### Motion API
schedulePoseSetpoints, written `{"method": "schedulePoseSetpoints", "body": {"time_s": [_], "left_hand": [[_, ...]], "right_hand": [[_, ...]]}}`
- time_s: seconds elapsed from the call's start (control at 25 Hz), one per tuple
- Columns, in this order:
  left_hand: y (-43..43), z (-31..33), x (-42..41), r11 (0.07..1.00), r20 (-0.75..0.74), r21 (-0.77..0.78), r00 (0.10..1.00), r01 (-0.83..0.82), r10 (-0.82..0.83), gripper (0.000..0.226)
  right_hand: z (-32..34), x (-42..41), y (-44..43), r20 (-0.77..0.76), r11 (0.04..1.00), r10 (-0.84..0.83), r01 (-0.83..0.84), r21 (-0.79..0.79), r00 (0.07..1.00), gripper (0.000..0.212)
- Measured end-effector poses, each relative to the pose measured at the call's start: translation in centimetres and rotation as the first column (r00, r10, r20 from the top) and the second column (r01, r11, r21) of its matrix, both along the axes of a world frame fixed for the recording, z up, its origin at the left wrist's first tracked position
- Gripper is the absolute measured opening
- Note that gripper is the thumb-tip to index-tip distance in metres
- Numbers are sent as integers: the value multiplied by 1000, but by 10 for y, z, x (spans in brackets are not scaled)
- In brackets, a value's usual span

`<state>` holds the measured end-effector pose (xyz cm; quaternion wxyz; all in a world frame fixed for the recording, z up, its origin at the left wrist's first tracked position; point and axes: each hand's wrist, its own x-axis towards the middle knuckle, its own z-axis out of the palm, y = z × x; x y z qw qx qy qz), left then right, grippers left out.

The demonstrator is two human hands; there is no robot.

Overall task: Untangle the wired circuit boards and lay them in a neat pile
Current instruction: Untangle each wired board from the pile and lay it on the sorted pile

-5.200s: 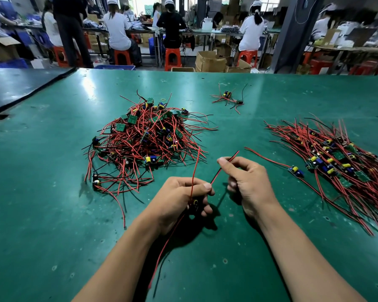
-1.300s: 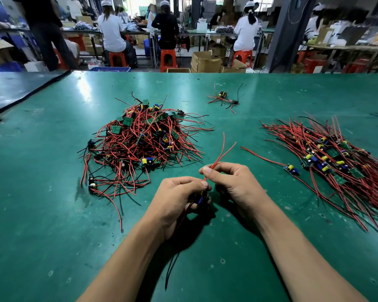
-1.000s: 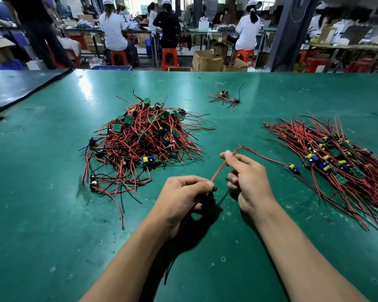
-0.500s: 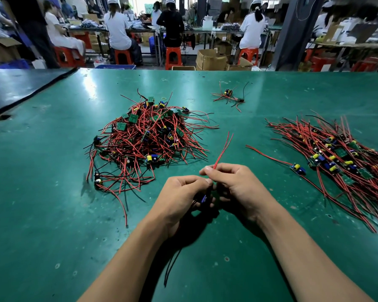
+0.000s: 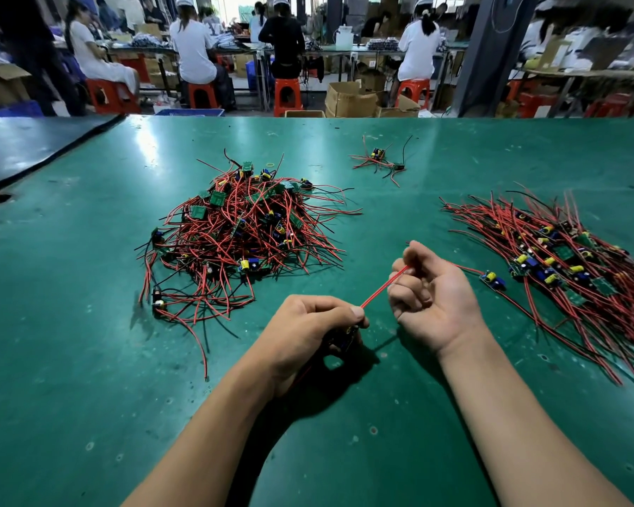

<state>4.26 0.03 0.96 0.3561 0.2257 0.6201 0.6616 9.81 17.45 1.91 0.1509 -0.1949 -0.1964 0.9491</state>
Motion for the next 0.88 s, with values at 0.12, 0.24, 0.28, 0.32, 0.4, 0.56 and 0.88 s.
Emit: {"method": "schedulePoseSetpoints", "body": {"time_s": [0.12,0.24,0.28,0.32,0.4,0.56,0.88], "left_hand": [[0,-1,-1,1000,7,1,1000,0,0,16],[0,-2,-4,998,57,-3,996,-68,68,15],[0,-1,-5,994,111,11,988,-109,108,15],[1,0,-7,987,174,34,974,-157,148,16],[2,3,-10,966,265,74,939,-248,220,20],[0,10,-13,932,369,129,889,-339,272,37],[-1,4,-20,954,236,88,936,-288,261,58]], "right_hand": [[0,3,1,-46,998,50,-52,-39,998,28],[-4,1,-2,43,986,18,-25,165,999,29],[-6,-1,-4,102,960,0,-28,280,995,35],[-8,-2,-8,159,921,-14,-49,386,987,42],[-11,-5,-20,230,815,-14,-122,566,973,53],[-16,-5,-46,219,408,-63,-175,896,974,31],[-20,-3,-52,196,156,-163,-171,973,967,41]]}}
